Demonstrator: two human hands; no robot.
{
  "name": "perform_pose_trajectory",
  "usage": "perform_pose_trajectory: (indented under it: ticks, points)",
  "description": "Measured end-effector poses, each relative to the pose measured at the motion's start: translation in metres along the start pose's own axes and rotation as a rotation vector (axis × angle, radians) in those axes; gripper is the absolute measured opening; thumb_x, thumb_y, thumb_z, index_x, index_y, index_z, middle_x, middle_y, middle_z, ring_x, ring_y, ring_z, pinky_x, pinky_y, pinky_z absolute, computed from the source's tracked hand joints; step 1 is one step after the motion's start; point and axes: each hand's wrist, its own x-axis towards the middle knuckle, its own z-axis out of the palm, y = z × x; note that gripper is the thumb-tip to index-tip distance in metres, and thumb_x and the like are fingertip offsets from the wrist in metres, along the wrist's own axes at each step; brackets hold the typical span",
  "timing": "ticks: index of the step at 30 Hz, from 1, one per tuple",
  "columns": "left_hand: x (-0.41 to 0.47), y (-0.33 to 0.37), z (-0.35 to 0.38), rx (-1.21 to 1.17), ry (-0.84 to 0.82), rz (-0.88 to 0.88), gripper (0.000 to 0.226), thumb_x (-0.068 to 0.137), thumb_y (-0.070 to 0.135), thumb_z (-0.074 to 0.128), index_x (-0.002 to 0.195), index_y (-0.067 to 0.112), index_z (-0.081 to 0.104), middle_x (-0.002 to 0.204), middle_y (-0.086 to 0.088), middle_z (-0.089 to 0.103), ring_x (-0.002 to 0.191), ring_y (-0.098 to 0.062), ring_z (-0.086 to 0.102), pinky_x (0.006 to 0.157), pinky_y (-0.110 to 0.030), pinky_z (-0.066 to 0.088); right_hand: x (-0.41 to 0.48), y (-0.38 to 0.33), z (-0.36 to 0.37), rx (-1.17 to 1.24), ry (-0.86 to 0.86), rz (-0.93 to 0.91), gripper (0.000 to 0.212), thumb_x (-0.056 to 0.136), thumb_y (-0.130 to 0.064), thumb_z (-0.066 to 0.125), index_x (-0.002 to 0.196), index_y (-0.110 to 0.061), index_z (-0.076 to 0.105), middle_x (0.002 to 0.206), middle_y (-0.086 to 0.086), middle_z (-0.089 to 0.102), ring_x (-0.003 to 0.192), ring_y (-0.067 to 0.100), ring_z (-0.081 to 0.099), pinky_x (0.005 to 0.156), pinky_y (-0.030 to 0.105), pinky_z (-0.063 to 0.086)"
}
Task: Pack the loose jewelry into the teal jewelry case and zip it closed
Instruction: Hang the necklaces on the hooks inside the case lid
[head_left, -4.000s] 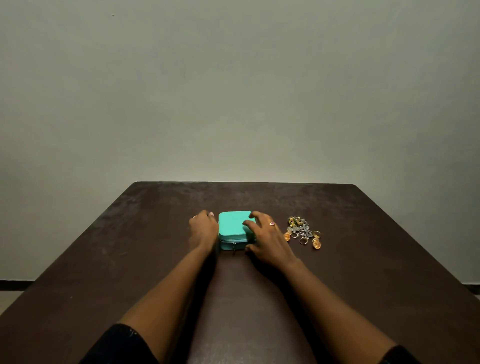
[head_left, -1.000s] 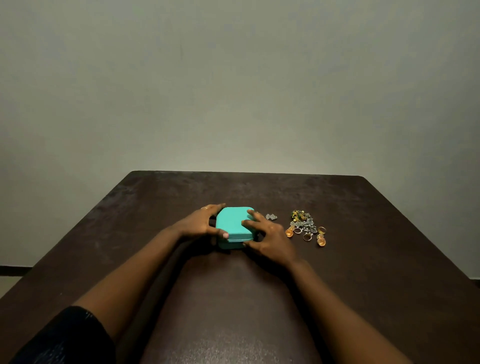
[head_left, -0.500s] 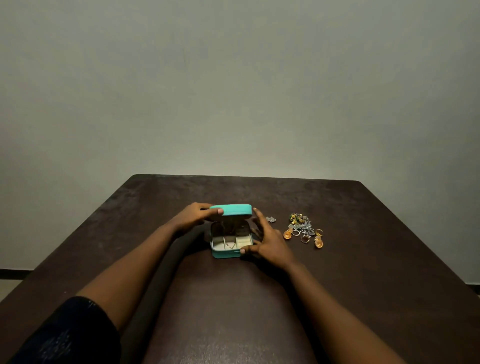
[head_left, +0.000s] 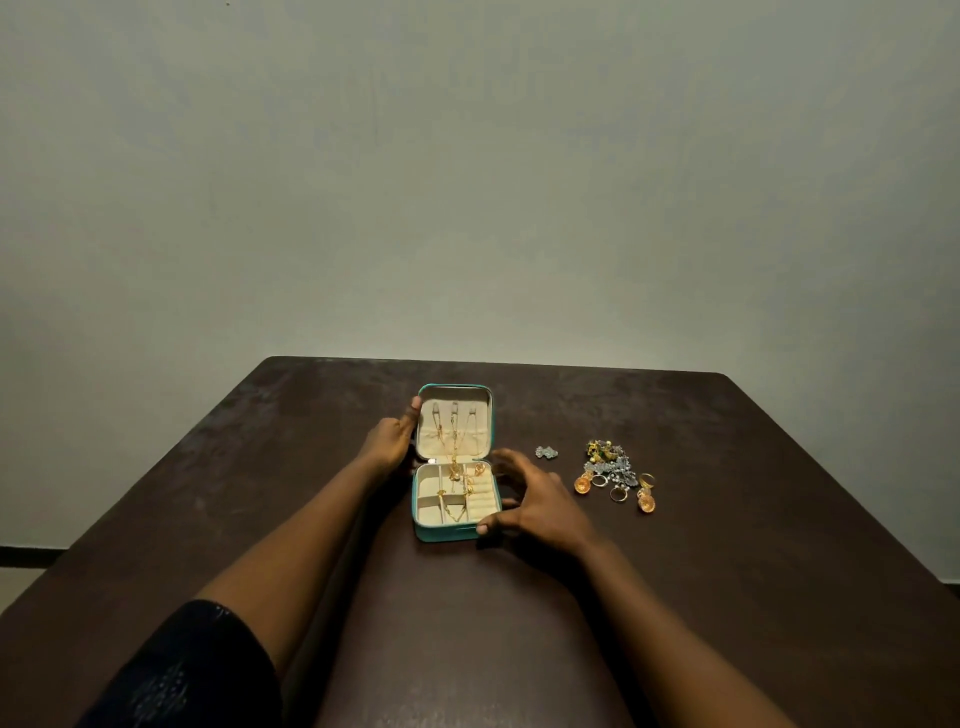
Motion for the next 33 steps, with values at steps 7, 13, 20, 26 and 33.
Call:
perform_pose_trajectory:
  ticks: [7,13,20,26,33]
  points:
    - [0.015,-0.005,0.004,0.110,0.030,-0.002,0.063,0.098,0.050,0.028,0.073,0.005,0.064,0.078,-0.011,0.064,0.069,-0.023,0.058,0.066,-0.030,0.042,0.001,-0.005,0.001,-0.221,0.115,-0.117,0.051,0.080,-0.037,0.070,0.125,-0.014,0.059,0.116,0.003,0.067,0.091,0.003,0.059,0.073,0.005,0.045]
    - [0.022,-0.003,0.014,0.037,0.046,0.025,0.043,0.101,0.033,0.035,0.105,0.002,0.065,0.103,-0.015,0.067,0.090,-0.027,0.062,0.073,-0.030,0.043,0.008,0.002,0.002,-0.341,0.210,-0.198,0.034,0.083,-0.037,0.067,0.107,-0.013,0.070,0.101,0.002,0.073,0.080,0.010,0.065,0.069,0.020,0.049]
    - [0.020,-0.006,0.032,-0.216,0.136,-0.041,0.035,0.100,0.032,0.038,0.084,0.010,0.060,0.086,-0.011,0.064,0.075,-0.022,0.059,0.066,-0.031,0.044,0.016,0.008,0.003,-0.326,0.259,-0.224,0.026,0.085,-0.032,0.065,0.104,-0.015,0.071,0.096,-0.001,0.073,0.075,0.011,0.064,0.069,0.028,0.052]
    - [0.012,-0.009,0.036,-0.363,0.206,-0.020,0.034,0.099,0.024,0.042,0.107,-0.002,0.063,0.096,-0.015,0.065,0.069,-0.012,0.058,0.053,-0.018,0.047,0.038,0.008,0.009,-0.309,0.458,-0.185,0.018,0.085,-0.017,0.064,0.098,-0.006,0.072,0.098,0.008,0.066,0.086,0.015,0.059,0.074,0.023,0.045]
    - [0.004,-0.015,0.043,-0.295,0.172,0.097,0.029,0.094,0.013,0.053,0.121,0.003,0.059,0.112,-0.016,0.067,0.088,-0.019,0.064,0.071,-0.027,0.053,0.059,-0.017,0.012,-0.317,0.545,0.080,0.013,0.088,-0.026,0.061,0.086,-0.022,0.074,0.128,-0.001,0.040,0.120,0.022,0.036,0.093,0.031,0.033]
